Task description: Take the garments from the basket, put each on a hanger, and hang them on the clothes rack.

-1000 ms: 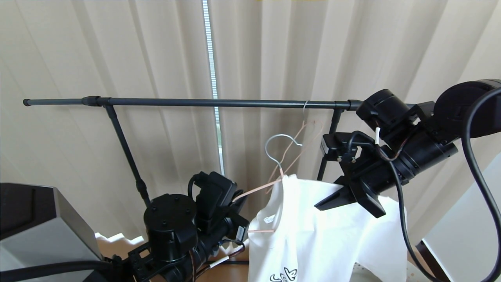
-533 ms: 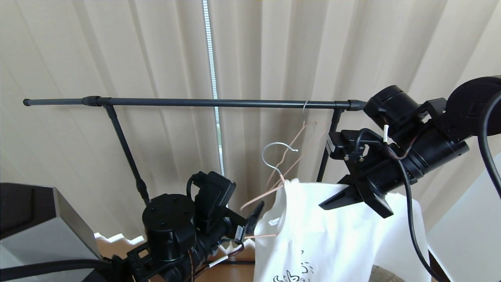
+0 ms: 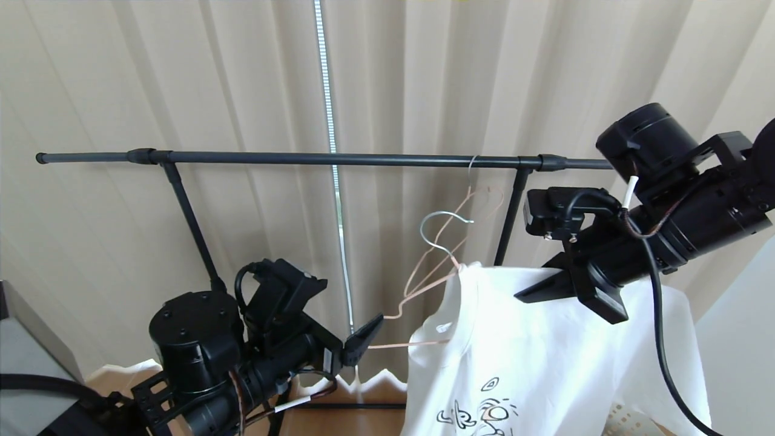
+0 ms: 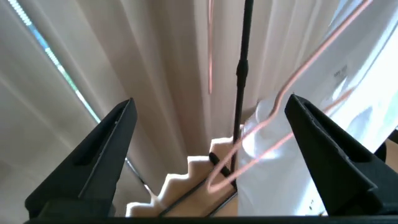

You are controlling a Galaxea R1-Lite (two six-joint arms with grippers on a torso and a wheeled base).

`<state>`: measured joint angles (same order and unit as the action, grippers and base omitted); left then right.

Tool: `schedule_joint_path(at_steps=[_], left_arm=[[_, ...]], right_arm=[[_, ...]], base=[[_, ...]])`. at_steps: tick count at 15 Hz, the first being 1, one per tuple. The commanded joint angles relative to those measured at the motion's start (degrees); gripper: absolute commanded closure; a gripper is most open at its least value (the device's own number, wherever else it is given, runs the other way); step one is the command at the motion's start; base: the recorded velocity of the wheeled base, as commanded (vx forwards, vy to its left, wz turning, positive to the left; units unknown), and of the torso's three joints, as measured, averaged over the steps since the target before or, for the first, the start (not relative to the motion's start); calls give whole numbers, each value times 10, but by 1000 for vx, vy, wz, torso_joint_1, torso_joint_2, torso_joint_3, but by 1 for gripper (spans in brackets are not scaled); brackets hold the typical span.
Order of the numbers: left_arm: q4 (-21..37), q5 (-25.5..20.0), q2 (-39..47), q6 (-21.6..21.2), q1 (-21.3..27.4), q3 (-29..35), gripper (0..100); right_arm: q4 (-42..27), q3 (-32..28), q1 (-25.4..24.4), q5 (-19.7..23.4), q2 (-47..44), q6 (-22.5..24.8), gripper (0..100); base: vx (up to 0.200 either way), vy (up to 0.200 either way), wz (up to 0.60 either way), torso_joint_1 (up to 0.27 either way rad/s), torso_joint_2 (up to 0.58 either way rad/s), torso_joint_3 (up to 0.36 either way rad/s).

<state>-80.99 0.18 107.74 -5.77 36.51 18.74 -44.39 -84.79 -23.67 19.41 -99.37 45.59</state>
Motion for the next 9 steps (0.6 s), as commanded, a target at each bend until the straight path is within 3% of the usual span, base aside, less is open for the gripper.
schedule_joint_path(at_steps=[1, 2, 3, 6, 9], left_arm=[[0, -2, 2, 8, -7, -23, 0], [0, -2, 2, 8, -7, -23, 0], [-1, -3, 12, 33, -8, -61, 0], [-2, 3, 60, 116, 21, -99, 0], [-2, 7, 121, 168, 47, -92, 0]], right_arm=[[55, 38, -1, -20, 34, -8, 100], [55, 38, -1, -20, 34, -8, 100], [150, 99, -4, -31, 53, -32, 100], [267, 194, -19, -64, 88, -81, 100], [369, 287, -31, -75, 133, -91, 100]], base=[[0, 0, 0, 0, 0, 0], [0, 0, 0, 0, 0, 0], [0, 0, 0, 0, 0, 0], [0, 0, 0, 0, 0, 0], [0, 0, 0, 0, 0, 0]])
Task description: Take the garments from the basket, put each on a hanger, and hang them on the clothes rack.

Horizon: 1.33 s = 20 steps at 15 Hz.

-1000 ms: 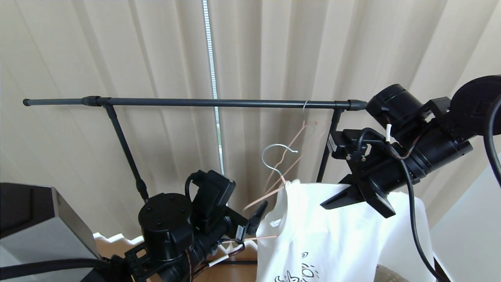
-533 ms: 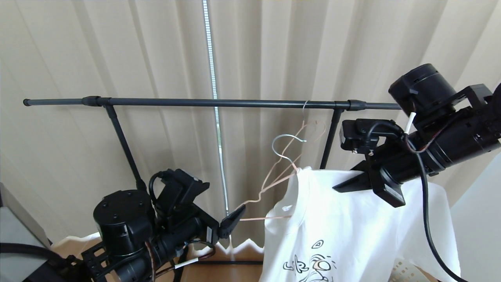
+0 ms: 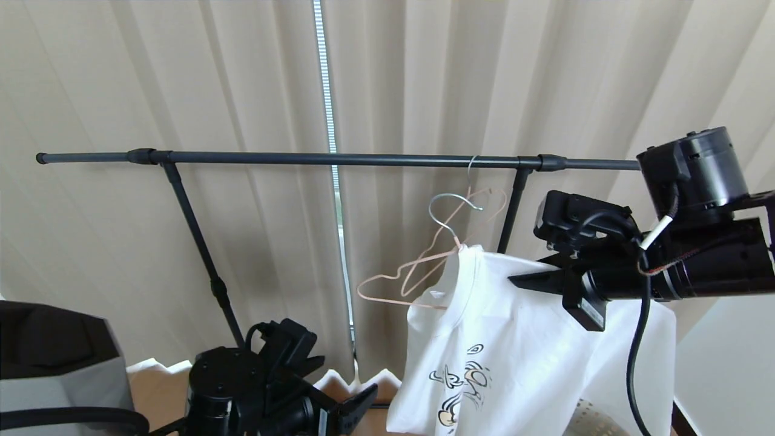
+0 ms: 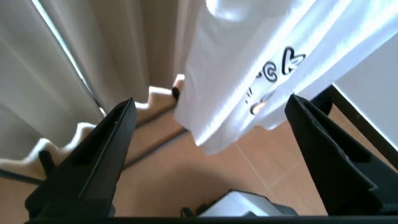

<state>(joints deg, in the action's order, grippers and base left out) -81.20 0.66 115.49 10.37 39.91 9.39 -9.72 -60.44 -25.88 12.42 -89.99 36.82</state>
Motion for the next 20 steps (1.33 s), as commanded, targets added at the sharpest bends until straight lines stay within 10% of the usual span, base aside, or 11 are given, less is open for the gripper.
schedule_joint_path(at_steps=[1, 20], left_arm=[[0, 3, 59, 21, 17, 11, 0], [92, 18, 119, 45, 39, 250, 0]], right_arm=[[50, 69, -11, -11, 53, -3, 100], [154, 189, -38, -10, 119, -5, 100]], base=[[0, 0, 0, 0, 0, 0], [0, 0, 0, 0, 0, 0]])
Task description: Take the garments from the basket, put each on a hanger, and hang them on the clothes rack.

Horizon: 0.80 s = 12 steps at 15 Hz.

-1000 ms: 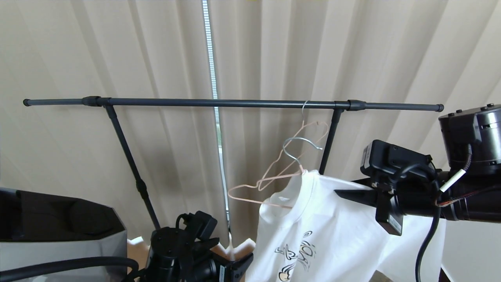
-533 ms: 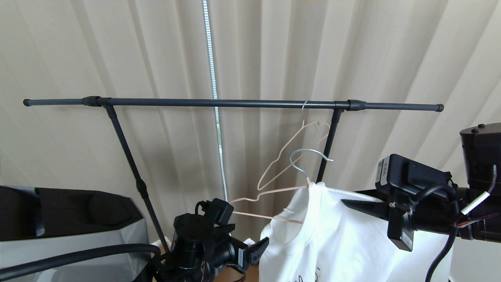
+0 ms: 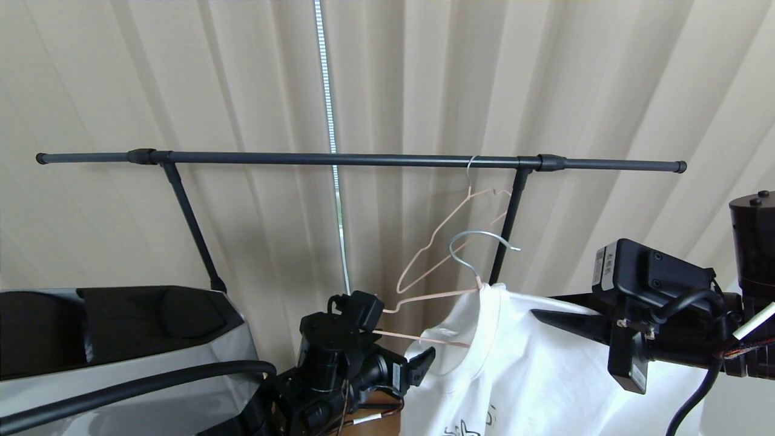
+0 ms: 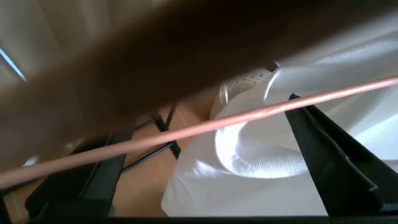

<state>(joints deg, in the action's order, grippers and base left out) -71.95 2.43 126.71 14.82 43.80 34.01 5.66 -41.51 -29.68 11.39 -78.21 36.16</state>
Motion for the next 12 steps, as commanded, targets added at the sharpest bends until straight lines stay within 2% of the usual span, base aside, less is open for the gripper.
schedule_joint_path(at_steps=[1, 4, 5, 12], left_arm=[[0, 0, 13, -1, 1, 5, 0], [0, 6, 30, -1, 1, 9, 0], [-1, 11, 35, -2, 1, 10, 100], [-6, 21, 33, -22, 11, 0, 100]], right_arm=[[1, -2, -1, 0, 2, -2, 100], [3, -2, -2, 0, 8, -6, 100], [3, -2, -2, 0, 10, -6, 100], [3, -3, -1, -1, 8, -18, 100]], base=[[0, 0, 0, 0, 0, 0], [0, 0, 0, 0, 0, 0], [0, 0, 0, 0, 0, 0], [0, 0, 0, 0, 0, 0]])
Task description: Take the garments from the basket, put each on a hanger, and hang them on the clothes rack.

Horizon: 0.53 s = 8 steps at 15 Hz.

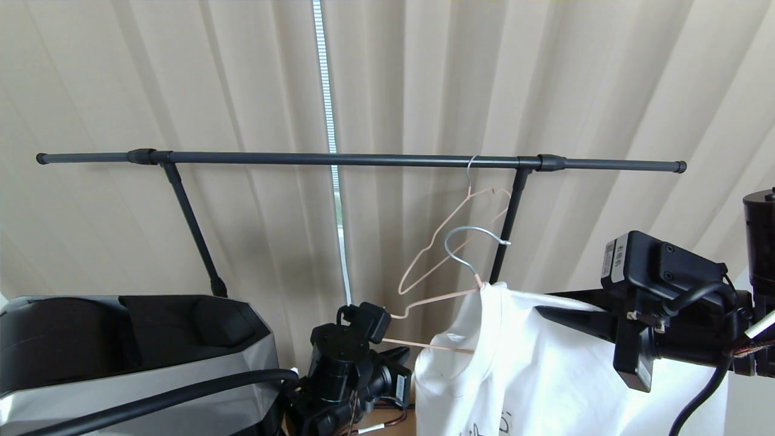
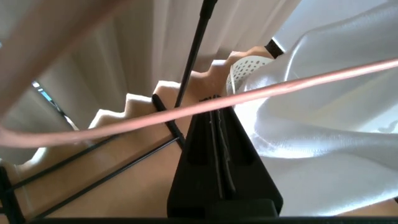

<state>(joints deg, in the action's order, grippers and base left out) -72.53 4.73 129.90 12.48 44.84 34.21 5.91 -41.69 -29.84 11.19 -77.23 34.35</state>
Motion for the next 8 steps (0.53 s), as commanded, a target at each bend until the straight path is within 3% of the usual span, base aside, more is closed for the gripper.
schedule_joint_path(at_steps=[1, 4, 7, 8], left_arm=[[-8, 9, 0, -11, 1, -12, 100], [-48, 12, -29, -32, 1, -53, 100], [-48, 12, -62, -33, -1, -79, 100], [-48, 12, -62, -33, -1, -82, 0]], right_arm=[[1, -2, 1, -2, -4, 0, 100], [2, -5, 18, -8, -13, -1, 100], [8, -4, 18, -9, -14, -1, 100], [8, -4, 18, -9, -14, -1, 100]], base=[[0, 0, 0, 0, 0, 0], [0, 0, 0, 0, 0, 0], [0, 0, 0, 0, 0, 0], [0, 0, 0, 0, 0, 0]])
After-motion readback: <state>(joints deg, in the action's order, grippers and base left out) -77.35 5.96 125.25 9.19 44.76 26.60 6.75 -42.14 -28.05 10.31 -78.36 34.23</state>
